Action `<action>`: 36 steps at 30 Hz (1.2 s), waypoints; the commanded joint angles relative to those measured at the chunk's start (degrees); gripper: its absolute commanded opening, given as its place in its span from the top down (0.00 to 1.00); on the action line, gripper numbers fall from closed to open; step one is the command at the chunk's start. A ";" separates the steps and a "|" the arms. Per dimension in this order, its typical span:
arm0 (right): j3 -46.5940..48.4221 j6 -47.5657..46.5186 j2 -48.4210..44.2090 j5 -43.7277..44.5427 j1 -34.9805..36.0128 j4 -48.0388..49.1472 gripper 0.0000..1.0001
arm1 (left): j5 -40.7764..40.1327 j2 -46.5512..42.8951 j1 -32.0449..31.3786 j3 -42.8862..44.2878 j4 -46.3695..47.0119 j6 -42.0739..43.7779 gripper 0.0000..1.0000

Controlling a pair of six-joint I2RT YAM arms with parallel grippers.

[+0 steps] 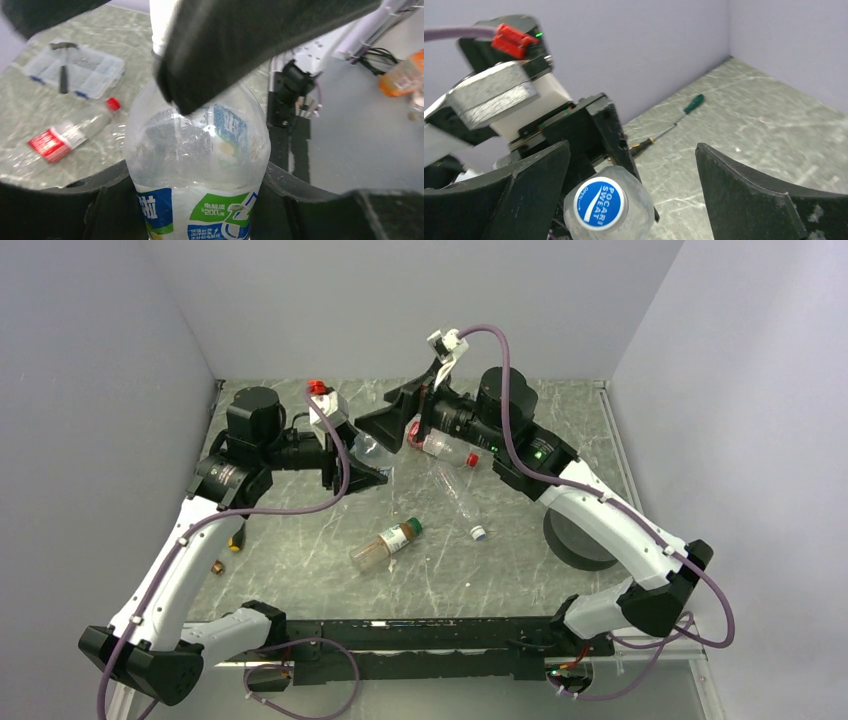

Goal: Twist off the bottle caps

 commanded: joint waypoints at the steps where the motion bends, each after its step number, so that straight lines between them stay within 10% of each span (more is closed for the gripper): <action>1: 5.73 1.49 0.71 14.90 0.76 -7.76 0.00 | -11.47 -0.89 -0.06 0.14 0.77 3.01 0.94; 22: 24.86 7.42 15.38 25.51 3.47 -22.12 0.10 | -23.82 -2.65 -0.06 -5.57 3.43 3.65 0.95; 36: 19.74 8.62 12.40 27.81 3.45 -21.40 0.24 | -25.98 -2.53 -0.06 -5.75 4.72 2.54 0.94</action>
